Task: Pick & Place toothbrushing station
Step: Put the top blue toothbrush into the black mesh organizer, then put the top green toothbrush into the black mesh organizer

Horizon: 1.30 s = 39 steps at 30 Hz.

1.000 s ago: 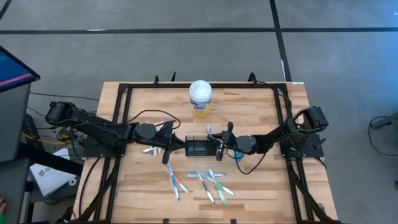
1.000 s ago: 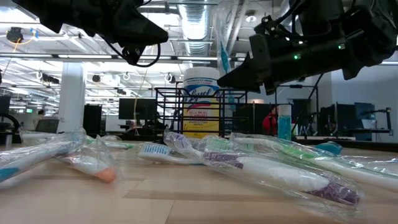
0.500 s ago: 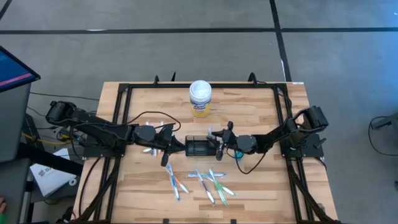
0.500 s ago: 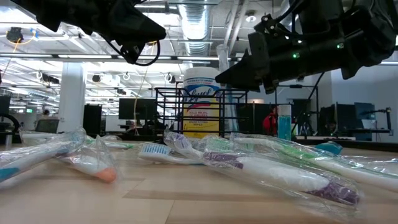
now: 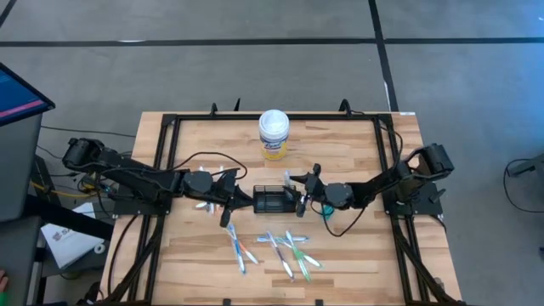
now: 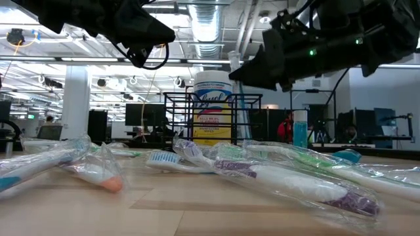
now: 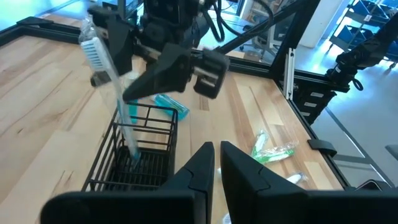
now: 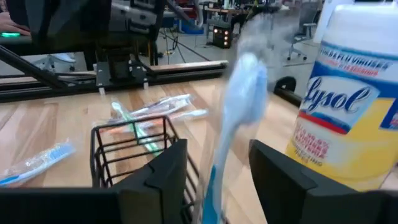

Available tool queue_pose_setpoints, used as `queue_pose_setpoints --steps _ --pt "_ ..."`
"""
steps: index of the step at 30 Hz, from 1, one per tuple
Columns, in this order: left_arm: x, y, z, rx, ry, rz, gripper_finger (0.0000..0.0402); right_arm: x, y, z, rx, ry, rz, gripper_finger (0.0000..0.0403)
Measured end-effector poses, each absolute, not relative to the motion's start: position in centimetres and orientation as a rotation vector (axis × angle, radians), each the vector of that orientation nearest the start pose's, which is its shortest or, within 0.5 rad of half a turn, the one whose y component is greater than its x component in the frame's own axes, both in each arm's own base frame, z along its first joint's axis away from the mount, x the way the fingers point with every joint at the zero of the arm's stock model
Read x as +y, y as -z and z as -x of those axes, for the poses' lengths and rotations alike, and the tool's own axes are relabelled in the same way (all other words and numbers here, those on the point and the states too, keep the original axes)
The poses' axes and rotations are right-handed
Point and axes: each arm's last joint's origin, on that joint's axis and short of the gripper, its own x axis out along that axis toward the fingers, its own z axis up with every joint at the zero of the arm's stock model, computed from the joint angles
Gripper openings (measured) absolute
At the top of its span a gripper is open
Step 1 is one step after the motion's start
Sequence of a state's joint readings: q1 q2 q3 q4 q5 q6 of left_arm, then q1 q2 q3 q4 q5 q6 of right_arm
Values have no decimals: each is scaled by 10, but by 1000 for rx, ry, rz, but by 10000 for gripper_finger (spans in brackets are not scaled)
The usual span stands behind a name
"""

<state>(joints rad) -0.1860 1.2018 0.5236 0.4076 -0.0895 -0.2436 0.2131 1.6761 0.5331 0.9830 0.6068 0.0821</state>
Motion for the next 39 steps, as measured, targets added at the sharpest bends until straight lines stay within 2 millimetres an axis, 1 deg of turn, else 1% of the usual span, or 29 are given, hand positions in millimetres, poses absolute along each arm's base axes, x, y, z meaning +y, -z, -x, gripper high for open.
queue_pose_setpoints --steps 2,6,9,13,17,23,26,31,33,36,39 --pt "-43 -216 -242 279 63 204 22 46 -160 -289 125 397 -17 172" --pt "-42 -209 -239 302 57 201 22 45 -162 -285 182 398 9 185" --pt "-41 -206 -238 310 55 200 22 45 -168 -282 187 398 10 193" --pt "-42 -207 -237 310 60 199 22 43 -174 -276 225 399 27 198" --pt "-39 -209 -233 329 36 195 22 42 -182 -268 267 399 46 198" --pt "-32 -210 -213 440 -88 236 22 44 -195 -257 277 385 46 191" --pt "-29 -209 -202 508 -153 277 22 44 -197 -255 281 381 48 187" --pt "-23 -199 -191 640 -255 387 23 44 -197 -255 280 381 48 183" --pt "-21 -193 -187 703 -291 406 30 44 -197 -255 281 380 52 182" --pt "-18 -186 -184 781 -320 433 53 44 -198 -255 275 380 51 182" --pt "-16 -184 -185 791 -325 443 81 44 -198 -256 274 380 55 184"
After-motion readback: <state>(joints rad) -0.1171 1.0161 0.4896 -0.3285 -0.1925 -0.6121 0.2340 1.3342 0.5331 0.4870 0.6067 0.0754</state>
